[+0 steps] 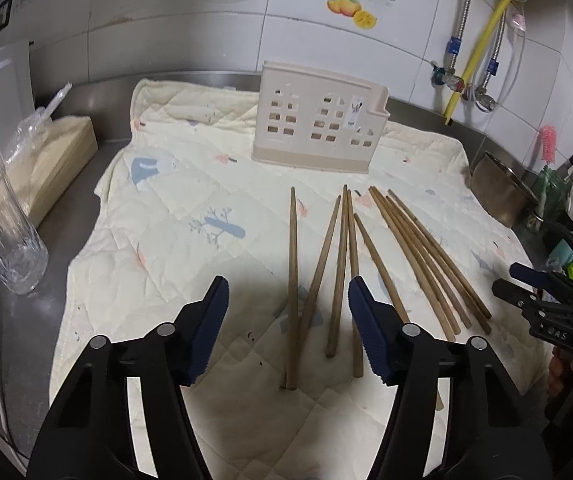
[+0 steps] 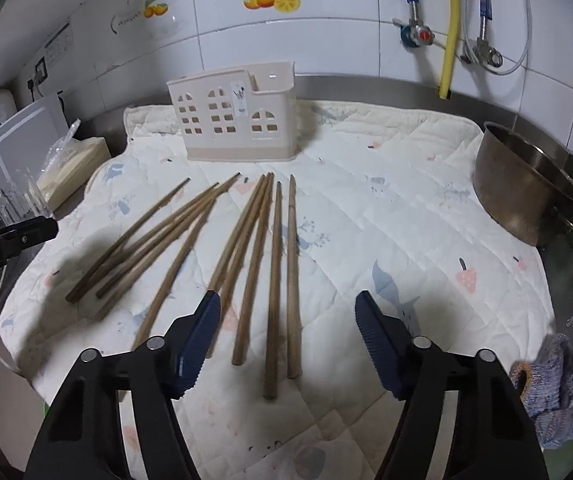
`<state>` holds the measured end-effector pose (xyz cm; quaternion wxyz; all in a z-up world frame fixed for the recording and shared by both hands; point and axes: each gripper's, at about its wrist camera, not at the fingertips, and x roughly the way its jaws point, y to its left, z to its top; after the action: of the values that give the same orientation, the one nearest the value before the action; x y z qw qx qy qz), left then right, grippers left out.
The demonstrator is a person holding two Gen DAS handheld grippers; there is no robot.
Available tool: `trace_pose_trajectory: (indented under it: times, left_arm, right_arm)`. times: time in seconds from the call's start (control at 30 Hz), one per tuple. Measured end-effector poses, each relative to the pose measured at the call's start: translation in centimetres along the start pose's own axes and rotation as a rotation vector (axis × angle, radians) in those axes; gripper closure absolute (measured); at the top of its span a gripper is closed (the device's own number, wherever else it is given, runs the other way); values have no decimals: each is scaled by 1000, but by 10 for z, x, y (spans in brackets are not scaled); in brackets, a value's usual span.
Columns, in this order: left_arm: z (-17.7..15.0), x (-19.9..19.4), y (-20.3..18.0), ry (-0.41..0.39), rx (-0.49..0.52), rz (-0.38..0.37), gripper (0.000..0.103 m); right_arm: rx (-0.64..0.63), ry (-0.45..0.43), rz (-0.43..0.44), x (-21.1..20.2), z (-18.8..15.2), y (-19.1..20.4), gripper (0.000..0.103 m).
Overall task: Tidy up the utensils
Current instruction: 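Lower the left tool and close on a wooden chopstick while the right tool grasps another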
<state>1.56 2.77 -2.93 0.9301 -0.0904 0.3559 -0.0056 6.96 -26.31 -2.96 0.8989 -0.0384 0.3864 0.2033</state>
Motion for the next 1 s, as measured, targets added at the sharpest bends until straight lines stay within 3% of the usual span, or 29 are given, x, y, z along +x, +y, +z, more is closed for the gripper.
trace_pose_trajectory:
  times: [0.13, 0.3, 0.53, 1.0]
  left_arm:
    - [-2, 6, 3, 19, -3, -4, 45]
    - [-4, 12, 5, 39, -5, -34, 58]
    - [-5, 20, 2, 57, 14, -72, 74]
    - [-2, 55, -3, 132, 27, -80, 79]
  right_arm:
    - [1, 21, 11, 10, 0, -3, 56]
    - [-8, 50, 19, 22, 0, -3, 75]
    - [-4, 82, 25, 35, -1, -5, 90]
    - [2, 100, 24, 47, -4, -7, 95]
